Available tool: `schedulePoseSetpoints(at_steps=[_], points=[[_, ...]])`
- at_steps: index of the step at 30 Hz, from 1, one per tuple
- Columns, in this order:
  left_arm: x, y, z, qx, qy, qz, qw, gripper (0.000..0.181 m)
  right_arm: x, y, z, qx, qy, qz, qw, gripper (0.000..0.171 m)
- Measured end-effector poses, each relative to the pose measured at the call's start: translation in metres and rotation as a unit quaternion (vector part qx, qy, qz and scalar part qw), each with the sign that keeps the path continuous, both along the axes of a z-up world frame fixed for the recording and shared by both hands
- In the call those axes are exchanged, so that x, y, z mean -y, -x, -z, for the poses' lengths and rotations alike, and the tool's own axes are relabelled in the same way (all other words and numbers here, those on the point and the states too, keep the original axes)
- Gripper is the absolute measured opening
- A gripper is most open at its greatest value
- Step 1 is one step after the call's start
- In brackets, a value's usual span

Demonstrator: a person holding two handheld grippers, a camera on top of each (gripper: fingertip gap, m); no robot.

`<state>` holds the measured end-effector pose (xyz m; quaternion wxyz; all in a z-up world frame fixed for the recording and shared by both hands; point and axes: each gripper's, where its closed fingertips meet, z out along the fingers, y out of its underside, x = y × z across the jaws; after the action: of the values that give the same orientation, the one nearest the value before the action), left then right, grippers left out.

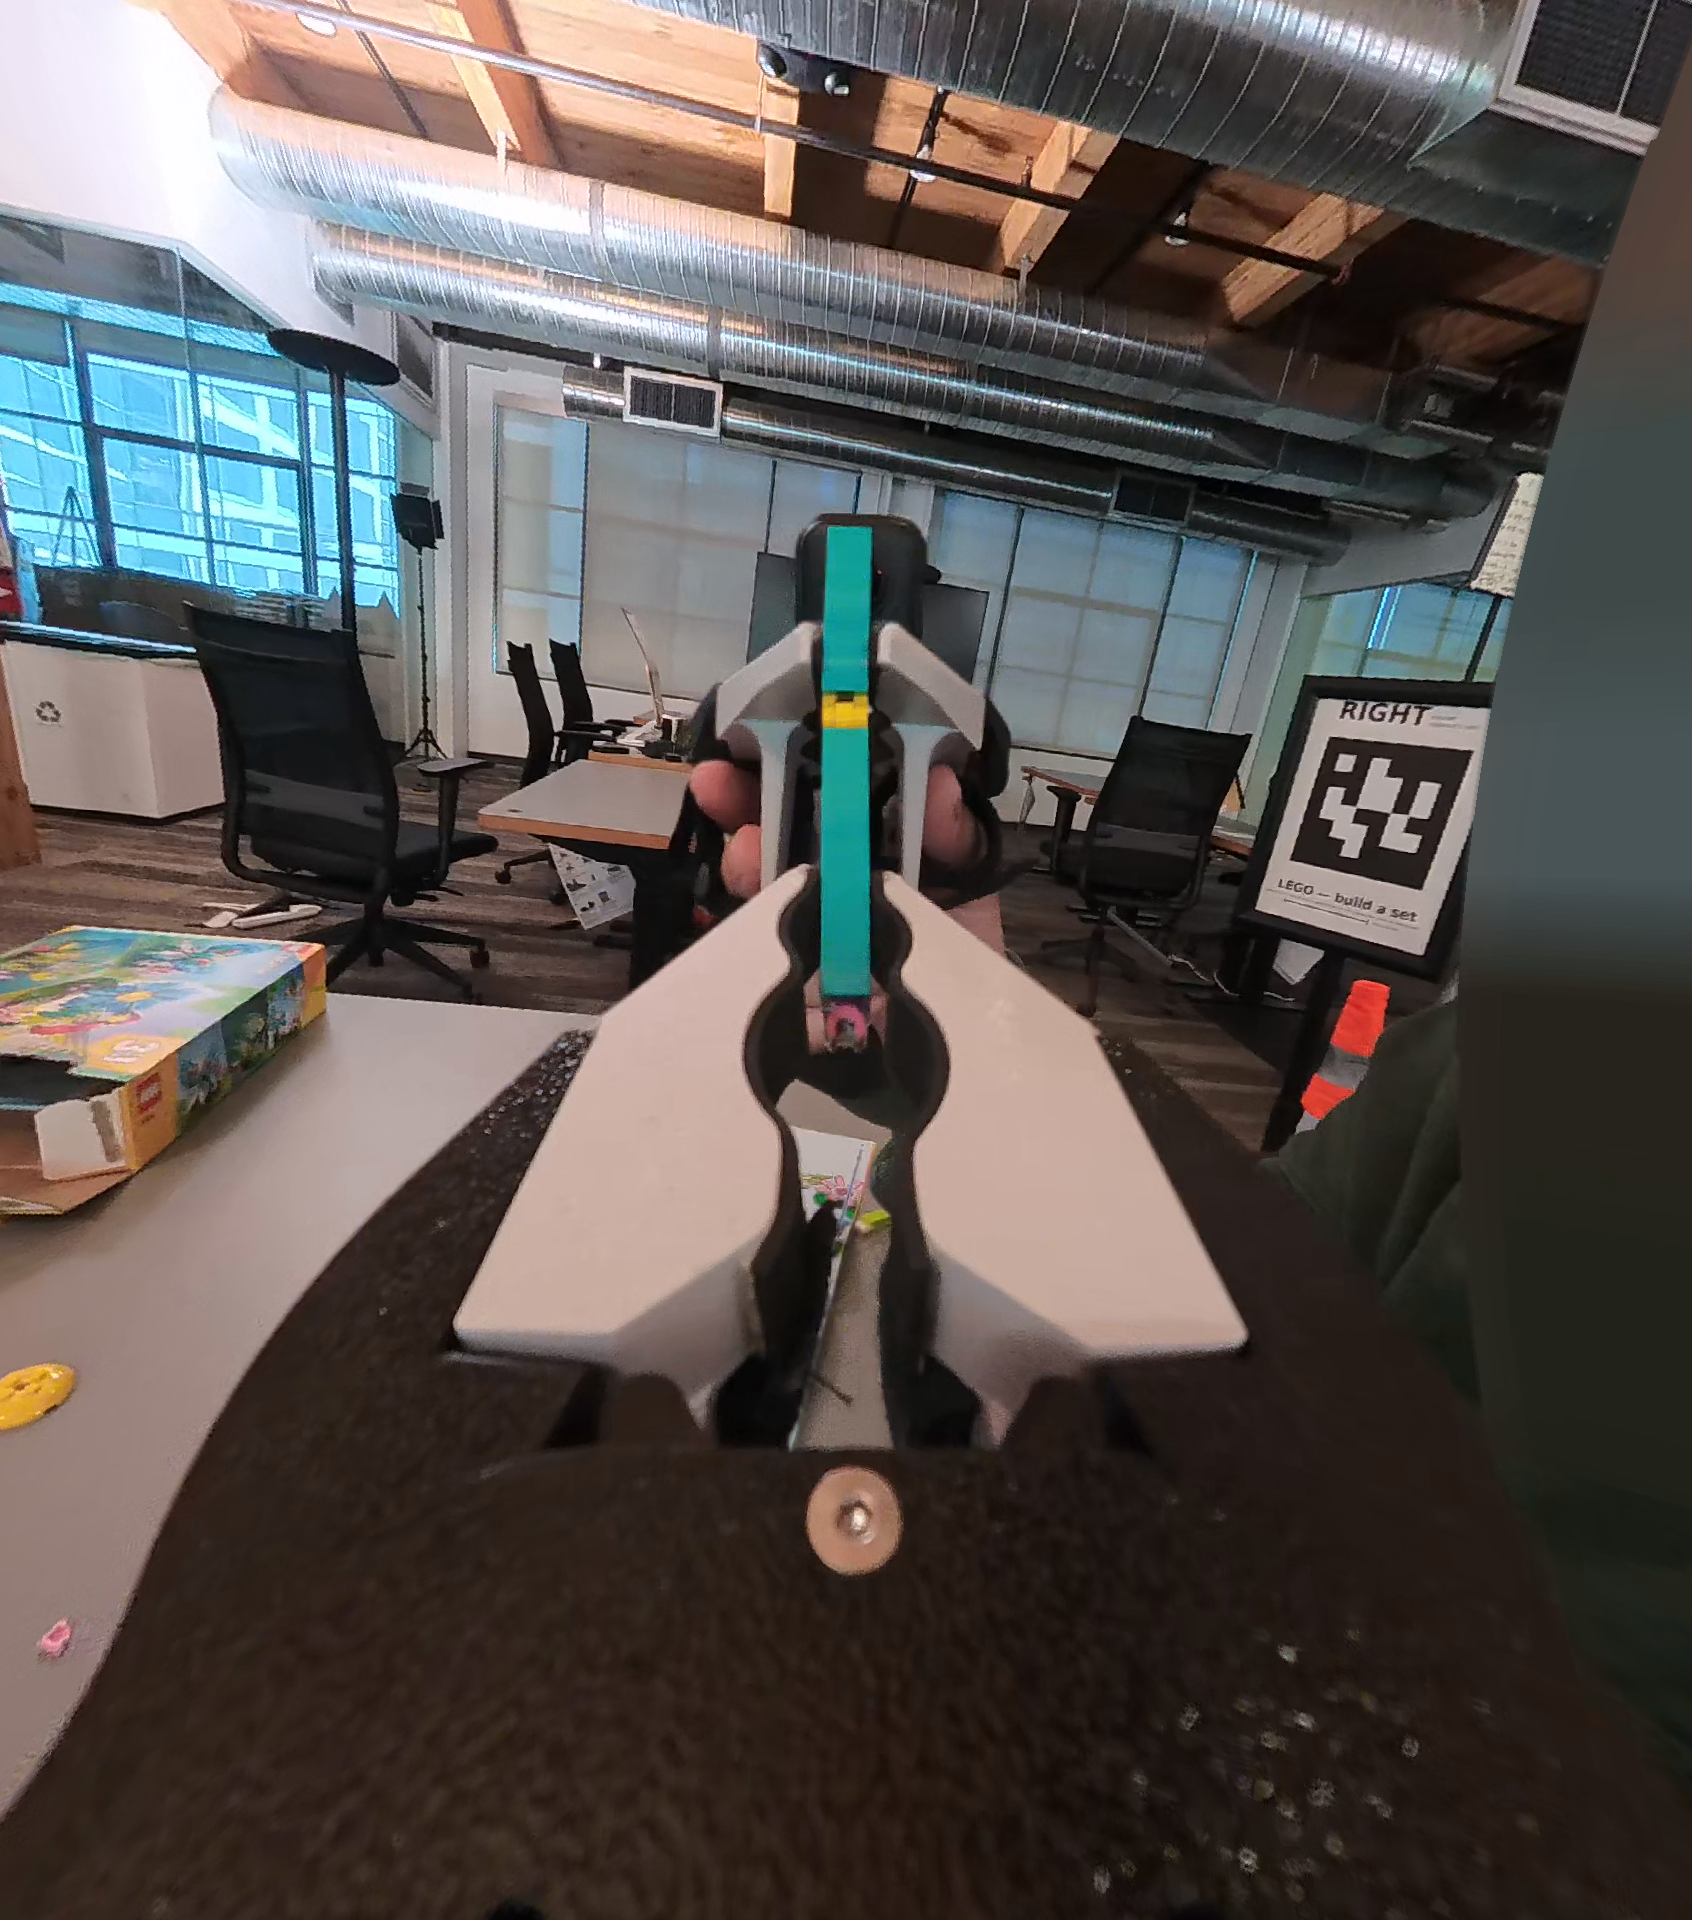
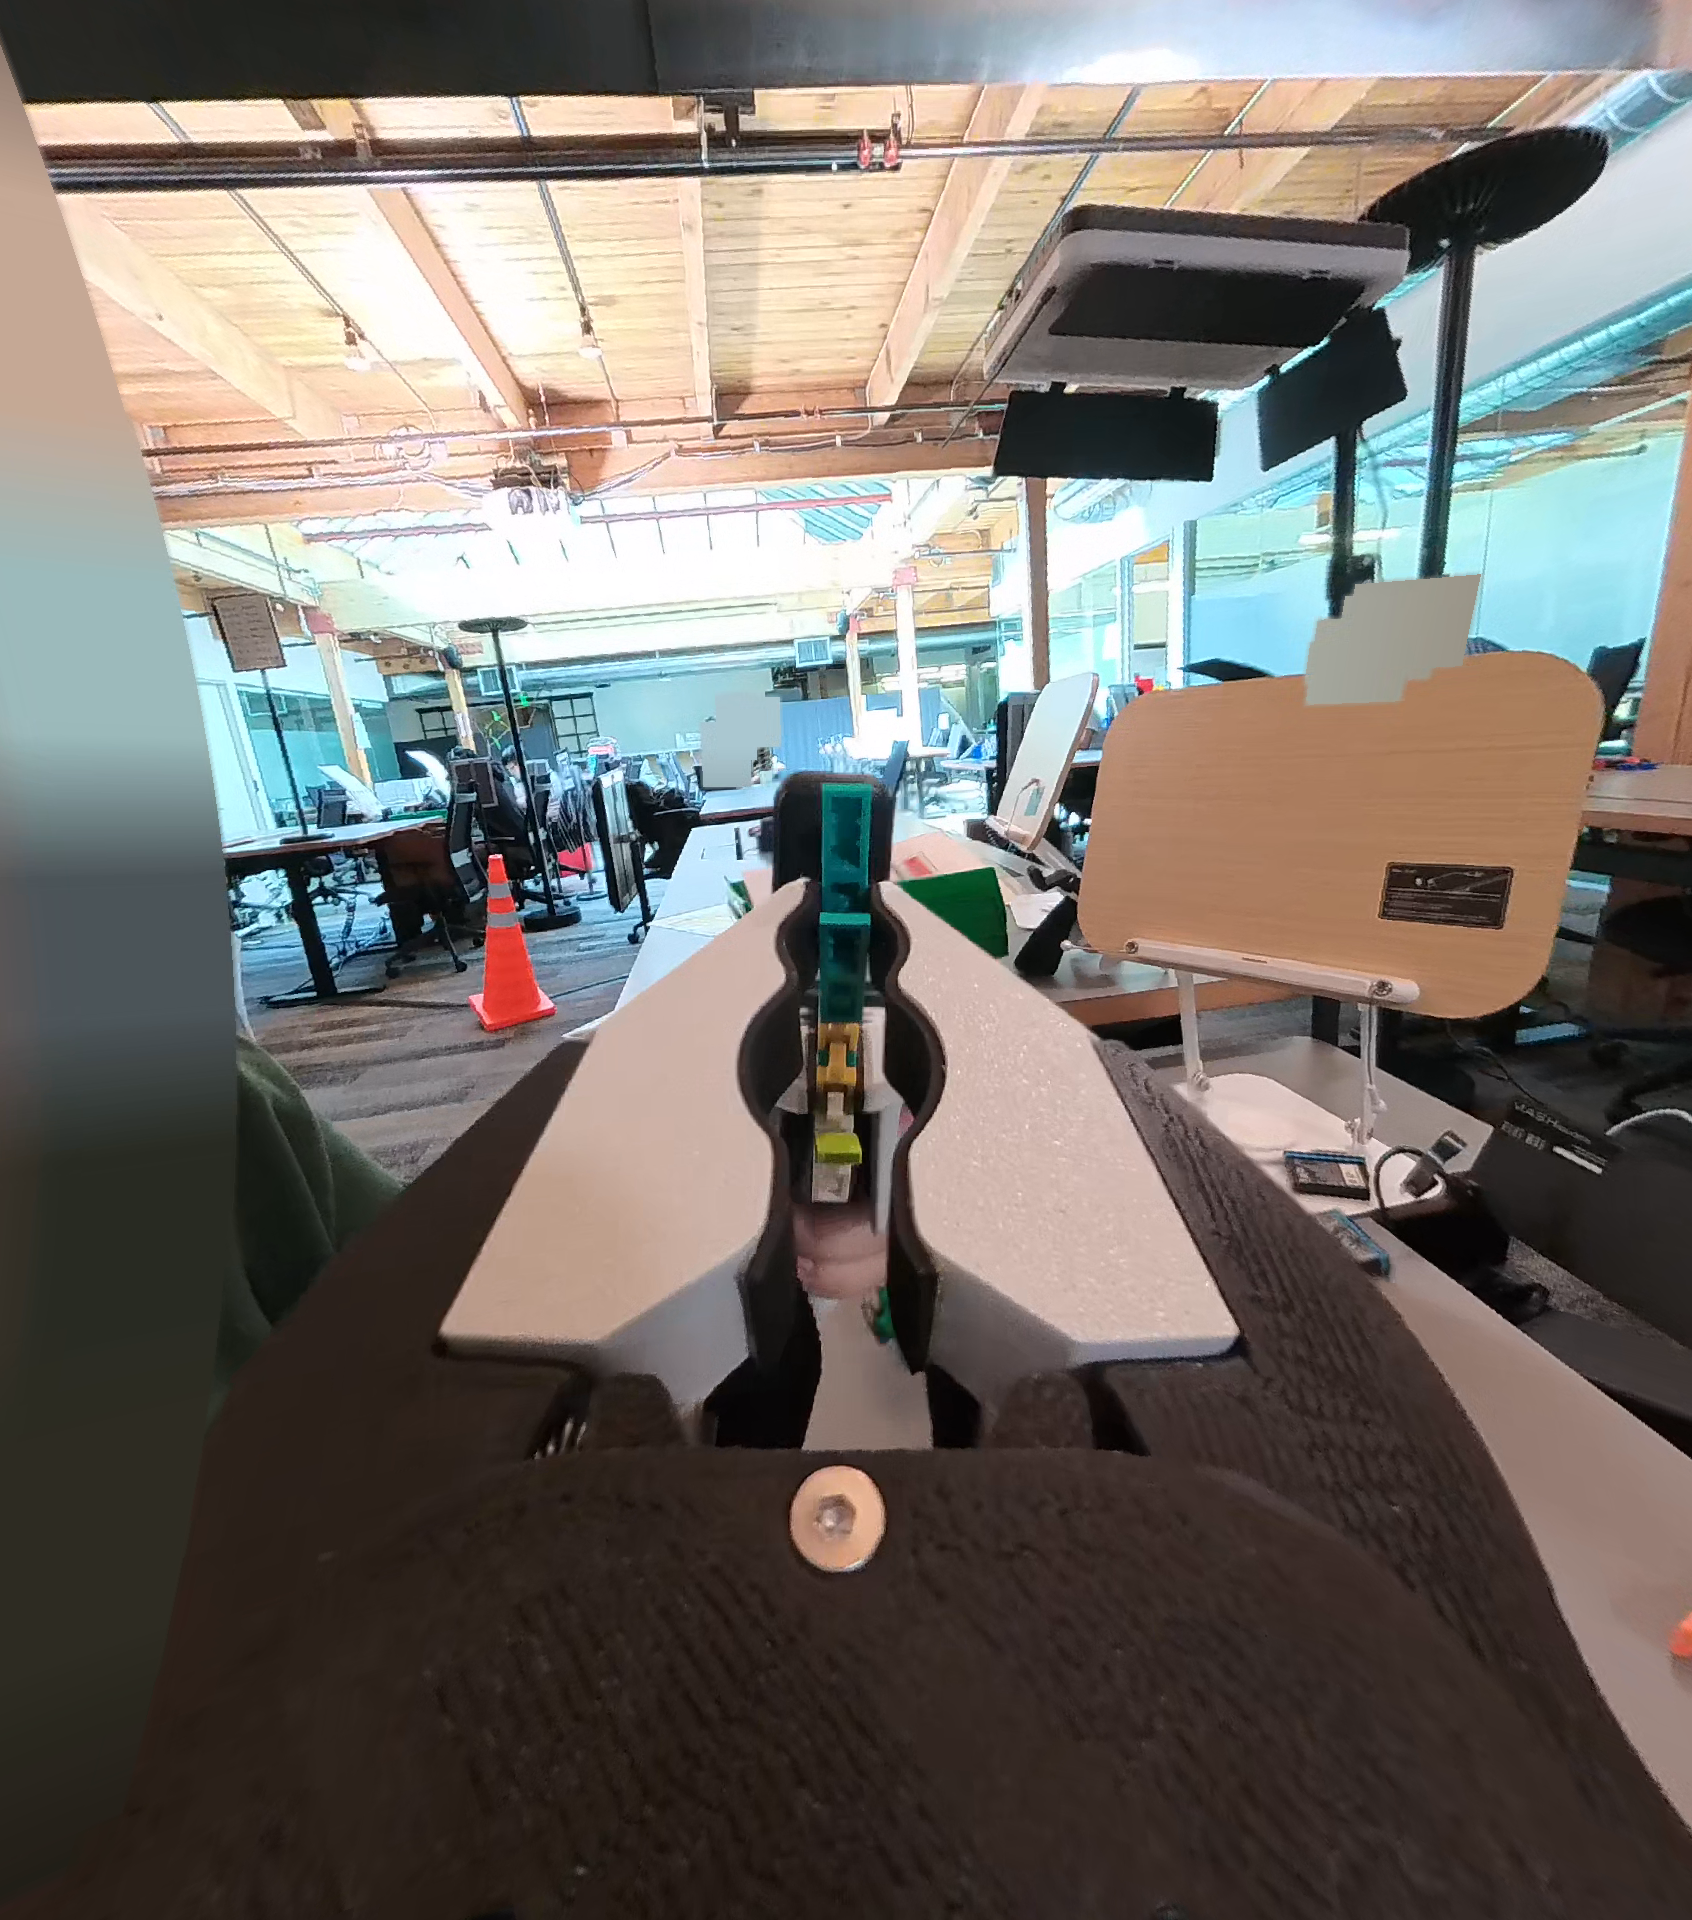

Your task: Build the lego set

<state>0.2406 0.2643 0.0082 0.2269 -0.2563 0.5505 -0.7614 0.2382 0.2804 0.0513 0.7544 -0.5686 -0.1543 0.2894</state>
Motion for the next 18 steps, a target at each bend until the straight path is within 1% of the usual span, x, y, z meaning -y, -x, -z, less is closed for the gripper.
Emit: schedulePoseSetpoints(at_steps=[2,3,4,6,8,9,11,13,15,16,18], points=[[-0.005,-0.002,-0.001,0.004,0.007,-0.011,1.000,0.006,0.003,-0.002,-0.007,-0.006,-0.018,0.012,1.000,0.026],[-0.008,-0.002,-0.002,0.006,0.013,-0.015,1.000,0.006,0.007,-0.003,-0.011,-0.004,-0.025,0.019,0.999,0.030],[-0.010,-0.001,-0.004,0.007,0.020,-0.013,1.000,0.005,0.011,-0.005,-0.012,0.006,-0.024,0.035,0.999,0.032],[-0.015,0.000,-0.007,0.008,0.029,-0.016,0.999,0.005,0.020,-0.011,-0.011,0.046,-0.009,0.097,0.994,0.032],[-0.021,0.003,-0.010,0.014,0.024,-0.031,0.999,0.005,0.027,-0.016,0.006,0.092,0.042,0.162,0.982,0.028],[-0.025,0.003,-0.011,0.017,0.018,-0.042,0.999,0.005,0.028,-0.014,0.023,0.111,0.085,0.173,0.975,0.025],[-0.030,0.004,-0.012,0.023,0.005,-0.062,0.998,0.005,0.030,-0.005,0.076,0.139,0.208,0.159,0.955,0.024],[-0.033,0.005,-0.012,0.025,-0.001,-0.070,0.997,0.005,0.038,0.010,0.143,0.165,0.342,0.130,0.916,0.024],[-0.031,0.005,-0.011,0.022,-0.001,-0.064,0.998,0.005,0.055,0.027,0.207,0.196,0.446,0.108,0.867,0.022],[-0.029,0.004,-0.011,0.020,-0.001,-0.059,0.998,0.005,0.067,0.037,0.235,0.203,0.487,0.095,0.844,0.022],[-0.025,0.003,-0.008,0.016,-0.007,-0.055,0.998,0.005,0.086,0.058,0.276,0.191,0.543,0.069,0.815,0.021]])
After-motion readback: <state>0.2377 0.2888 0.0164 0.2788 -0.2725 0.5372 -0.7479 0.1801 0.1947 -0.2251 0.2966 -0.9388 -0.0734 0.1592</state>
